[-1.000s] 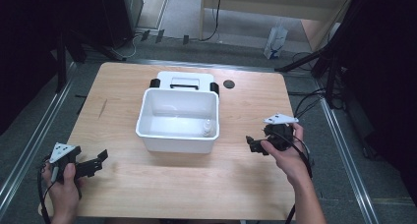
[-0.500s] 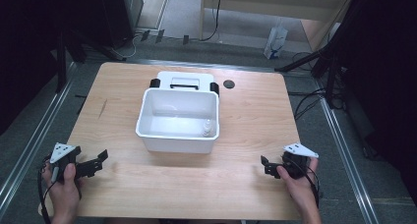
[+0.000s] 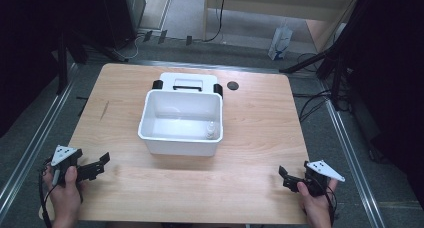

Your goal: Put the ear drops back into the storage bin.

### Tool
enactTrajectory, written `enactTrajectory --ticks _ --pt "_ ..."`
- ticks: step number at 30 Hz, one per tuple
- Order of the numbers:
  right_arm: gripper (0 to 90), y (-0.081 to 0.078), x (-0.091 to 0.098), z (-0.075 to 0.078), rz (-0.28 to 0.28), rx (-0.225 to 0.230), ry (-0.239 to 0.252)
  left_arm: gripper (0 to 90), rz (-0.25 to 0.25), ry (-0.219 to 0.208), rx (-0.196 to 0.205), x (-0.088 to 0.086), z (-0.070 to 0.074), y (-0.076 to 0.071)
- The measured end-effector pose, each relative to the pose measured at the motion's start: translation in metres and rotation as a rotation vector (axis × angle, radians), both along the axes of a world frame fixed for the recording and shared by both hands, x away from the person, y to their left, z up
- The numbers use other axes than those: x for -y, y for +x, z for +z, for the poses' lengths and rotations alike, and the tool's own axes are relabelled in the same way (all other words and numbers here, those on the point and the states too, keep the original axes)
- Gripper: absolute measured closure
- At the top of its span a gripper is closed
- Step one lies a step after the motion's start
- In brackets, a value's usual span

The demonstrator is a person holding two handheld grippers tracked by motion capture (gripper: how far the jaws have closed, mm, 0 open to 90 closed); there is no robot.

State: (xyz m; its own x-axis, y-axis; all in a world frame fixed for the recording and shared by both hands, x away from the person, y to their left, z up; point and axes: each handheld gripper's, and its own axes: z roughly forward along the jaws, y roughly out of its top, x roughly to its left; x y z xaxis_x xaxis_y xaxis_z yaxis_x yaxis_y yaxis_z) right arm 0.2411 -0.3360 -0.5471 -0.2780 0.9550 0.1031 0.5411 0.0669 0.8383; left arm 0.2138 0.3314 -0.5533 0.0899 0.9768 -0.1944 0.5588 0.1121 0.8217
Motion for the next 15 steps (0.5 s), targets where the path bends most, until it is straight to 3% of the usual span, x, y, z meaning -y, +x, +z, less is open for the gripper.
enactTrajectory --ticks 4,11,15 --pt "0.0 0.0054 -0.0039 -0.0013 -0.013 -0.054 -0.035 0.5 -0.001 0.000 0.000 0.0001 0.0000 -0.0002" --pt "0.0 0.0072 -0.0038 -0.0018 -0.014 -0.076 -0.028 0.5 -0.006 0.004 -0.005 0.0005 0.0002 -0.0004" --pt "0.0 0.0075 -0.0086 -0.0024 -0.016 -0.090 -0.071 0.5 -0.006 0.015 -0.007 0.0017 0.0001 0.0000"
